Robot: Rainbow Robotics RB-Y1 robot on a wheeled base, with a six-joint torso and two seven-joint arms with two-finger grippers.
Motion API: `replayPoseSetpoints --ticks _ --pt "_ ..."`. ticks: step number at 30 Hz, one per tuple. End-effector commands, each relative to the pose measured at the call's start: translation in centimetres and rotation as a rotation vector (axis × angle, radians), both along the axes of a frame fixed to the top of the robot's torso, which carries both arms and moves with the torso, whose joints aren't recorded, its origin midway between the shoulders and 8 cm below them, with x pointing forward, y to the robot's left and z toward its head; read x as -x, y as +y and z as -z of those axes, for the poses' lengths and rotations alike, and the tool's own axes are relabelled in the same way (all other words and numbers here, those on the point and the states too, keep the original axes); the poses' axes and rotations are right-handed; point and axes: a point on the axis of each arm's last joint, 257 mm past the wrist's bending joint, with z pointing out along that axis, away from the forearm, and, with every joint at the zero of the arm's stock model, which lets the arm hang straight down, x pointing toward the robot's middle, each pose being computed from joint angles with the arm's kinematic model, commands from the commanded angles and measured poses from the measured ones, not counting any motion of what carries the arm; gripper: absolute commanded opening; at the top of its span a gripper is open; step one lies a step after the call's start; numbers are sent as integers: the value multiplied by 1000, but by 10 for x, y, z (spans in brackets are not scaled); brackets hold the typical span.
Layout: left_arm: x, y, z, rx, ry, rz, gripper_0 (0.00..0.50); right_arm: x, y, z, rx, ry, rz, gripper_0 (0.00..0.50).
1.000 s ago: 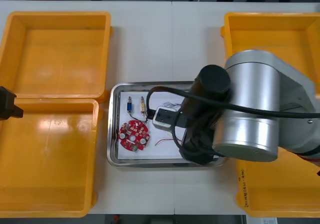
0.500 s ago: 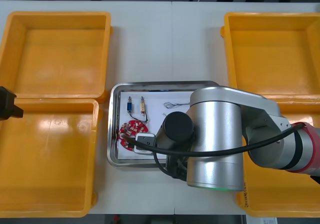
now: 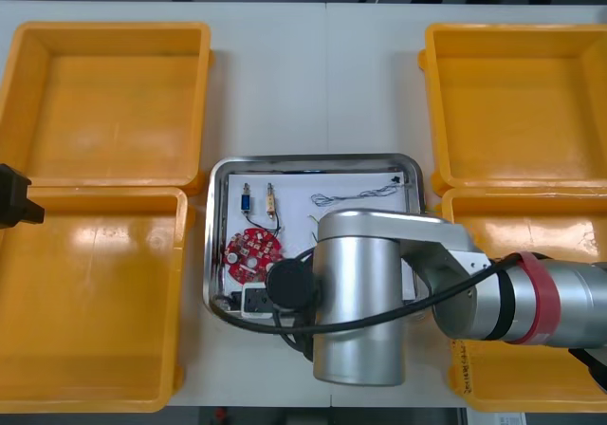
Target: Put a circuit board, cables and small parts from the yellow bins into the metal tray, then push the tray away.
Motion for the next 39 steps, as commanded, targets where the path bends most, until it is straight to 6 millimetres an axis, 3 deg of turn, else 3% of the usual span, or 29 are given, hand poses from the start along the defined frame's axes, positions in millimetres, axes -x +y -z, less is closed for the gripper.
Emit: replayPoseSetpoints --ticks 1,13,39 --pt "3 18 -14 -93 -24 63 500 12 15 8 29 -48 -103 500" --pt "3 18 -14 -93 -24 63 500 19 13 16 42 -43 -116 500" --pt "3 18 -14 -93 -24 63 500 8 16 28 38 -74 -77 500"
